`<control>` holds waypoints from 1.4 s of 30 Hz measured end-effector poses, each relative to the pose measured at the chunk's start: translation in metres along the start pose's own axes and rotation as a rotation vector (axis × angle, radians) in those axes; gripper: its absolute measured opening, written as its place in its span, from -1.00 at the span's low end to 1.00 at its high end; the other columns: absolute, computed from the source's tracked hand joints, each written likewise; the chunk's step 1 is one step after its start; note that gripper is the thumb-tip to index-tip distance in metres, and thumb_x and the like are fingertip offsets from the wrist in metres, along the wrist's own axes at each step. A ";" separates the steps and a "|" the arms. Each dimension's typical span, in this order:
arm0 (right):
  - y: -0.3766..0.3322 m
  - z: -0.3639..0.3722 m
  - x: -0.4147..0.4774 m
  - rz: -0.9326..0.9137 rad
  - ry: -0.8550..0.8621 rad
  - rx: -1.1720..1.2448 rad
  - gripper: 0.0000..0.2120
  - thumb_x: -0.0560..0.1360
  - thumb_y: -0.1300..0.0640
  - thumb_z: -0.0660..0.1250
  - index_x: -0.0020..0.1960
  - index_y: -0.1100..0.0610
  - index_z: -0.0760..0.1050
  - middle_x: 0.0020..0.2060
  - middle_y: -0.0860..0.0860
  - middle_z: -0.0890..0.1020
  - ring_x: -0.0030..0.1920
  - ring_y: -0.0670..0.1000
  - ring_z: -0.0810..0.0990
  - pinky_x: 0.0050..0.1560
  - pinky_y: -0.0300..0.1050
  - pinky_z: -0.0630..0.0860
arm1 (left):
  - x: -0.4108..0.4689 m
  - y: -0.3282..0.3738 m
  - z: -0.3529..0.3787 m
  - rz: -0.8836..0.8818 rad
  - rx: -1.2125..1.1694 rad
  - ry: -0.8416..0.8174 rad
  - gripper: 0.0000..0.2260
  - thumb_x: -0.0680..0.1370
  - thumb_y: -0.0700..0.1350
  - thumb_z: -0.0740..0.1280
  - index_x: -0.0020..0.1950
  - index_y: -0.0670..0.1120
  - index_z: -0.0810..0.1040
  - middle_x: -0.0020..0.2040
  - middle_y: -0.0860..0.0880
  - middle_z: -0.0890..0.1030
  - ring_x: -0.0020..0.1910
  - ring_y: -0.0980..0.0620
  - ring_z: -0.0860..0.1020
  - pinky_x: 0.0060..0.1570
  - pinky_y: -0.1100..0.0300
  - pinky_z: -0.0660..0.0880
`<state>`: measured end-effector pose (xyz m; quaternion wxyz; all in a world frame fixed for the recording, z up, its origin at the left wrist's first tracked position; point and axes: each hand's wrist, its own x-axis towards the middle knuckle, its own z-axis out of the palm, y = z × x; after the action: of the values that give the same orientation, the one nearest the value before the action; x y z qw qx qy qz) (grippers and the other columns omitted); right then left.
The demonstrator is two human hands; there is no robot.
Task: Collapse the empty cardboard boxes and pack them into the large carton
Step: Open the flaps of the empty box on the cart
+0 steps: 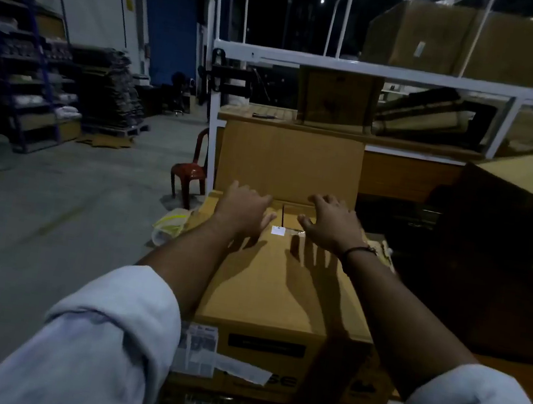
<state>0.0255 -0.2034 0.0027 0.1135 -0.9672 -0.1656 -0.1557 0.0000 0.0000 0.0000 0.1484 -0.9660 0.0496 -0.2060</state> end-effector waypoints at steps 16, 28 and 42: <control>0.007 0.044 0.011 0.012 -0.070 0.005 -0.66 0.64 -0.15 0.22 0.03 0.07 0.62 -0.18 0.02 0.64 -0.17 0.04 0.59 -0.16 -0.05 0.58 | 0.007 0.004 0.049 0.068 -0.115 0.073 -0.66 0.67 0.17 0.13 -0.02 0.06 0.62 -0.22 0.04 0.60 -0.20 0.00 0.57 0.06 -0.01 0.46; -0.018 -0.058 -0.034 -0.113 0.143 -0.025 -0.81 0.62 -0.09 0.28 0.08 0.01 0.54 -0.07 -0.01 0.54 -0.09 0.00 0.54 -0.03 -0.03 0.59 | -0.025 -0.007 -0.058 0.000 -0.163 0.281 -0.68 0.66 0.19 0.14 0.00 0.03 0.58 -0.16 0.03 0.59 -0.19 0.05 0.45 0.14 -0.06 0.43; -0.053 -0.148 -0.168 -0.129 0.279 0.069 -0.61 0.68 -0.14 0.15 -0.10 0.08 0.60 -0.26 0.01 0.60 -0.28 -0.01 0.58 -0.26 -0.08 0.63 | -0.141 0.016 -0.185 -0.262 -0.463 0.121 -0.72 0.64 0.04 0.19 -0.18 -0.05 0.51 -0.28 -0.03 0.50 -0.30 0.00 0.47 -0.29 0.16 0.39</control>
<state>-0.1832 -0.2427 0.0918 0.1582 -0.9191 -0.2151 -0.2897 -0.2052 -0.0422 0.1020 -0.1074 -0.9583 -0.0213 -0.2641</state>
